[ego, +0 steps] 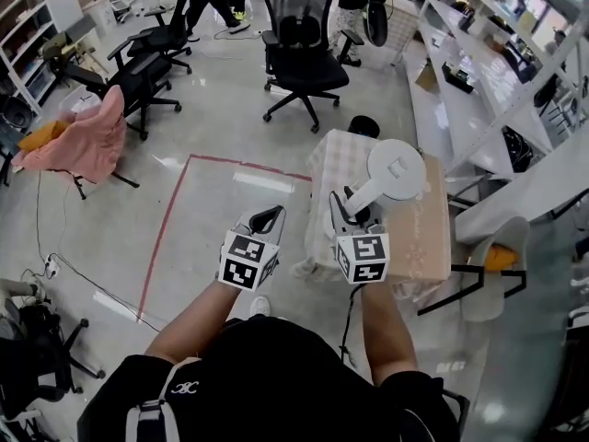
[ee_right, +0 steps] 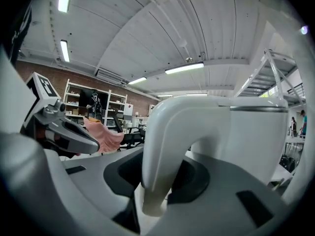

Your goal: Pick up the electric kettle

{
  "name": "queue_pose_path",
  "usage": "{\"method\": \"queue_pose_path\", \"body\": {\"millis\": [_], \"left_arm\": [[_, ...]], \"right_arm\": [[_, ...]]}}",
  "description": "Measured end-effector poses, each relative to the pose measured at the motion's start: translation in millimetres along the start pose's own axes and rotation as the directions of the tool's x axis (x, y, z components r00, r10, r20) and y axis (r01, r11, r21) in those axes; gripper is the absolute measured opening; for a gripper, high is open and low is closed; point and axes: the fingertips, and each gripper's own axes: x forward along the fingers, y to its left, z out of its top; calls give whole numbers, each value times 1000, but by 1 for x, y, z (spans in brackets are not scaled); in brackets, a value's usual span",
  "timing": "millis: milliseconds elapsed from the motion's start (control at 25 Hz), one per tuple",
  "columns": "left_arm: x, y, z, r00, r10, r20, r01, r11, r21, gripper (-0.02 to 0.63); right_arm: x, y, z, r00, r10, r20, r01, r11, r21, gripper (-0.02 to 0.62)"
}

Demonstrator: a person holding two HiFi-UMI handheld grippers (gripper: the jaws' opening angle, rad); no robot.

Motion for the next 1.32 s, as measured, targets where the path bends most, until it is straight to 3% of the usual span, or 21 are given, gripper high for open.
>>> {"method": "queue_pose_path", "body": {"millis": [160, 560, 1320], "left_arm": [[-5, -3, 3, 1000, 3, 17, -3, 1000, 1, 1], [-8, -5, 5, 999, -24, 37, 25, 999, -36, 0], [-7, 13, 3, 999, -19, 41, 20, 999, -36, 1]], "right_arm": [[-18, 16, 11, 1000, 11, 6, -11, 1000, 15, 103], [-27, 45, -6, 998, 43, -35, -41, 997, 58, 103], [-13, 47, -5, 999, 24, -42, -20, 996, 87, 103]]}}
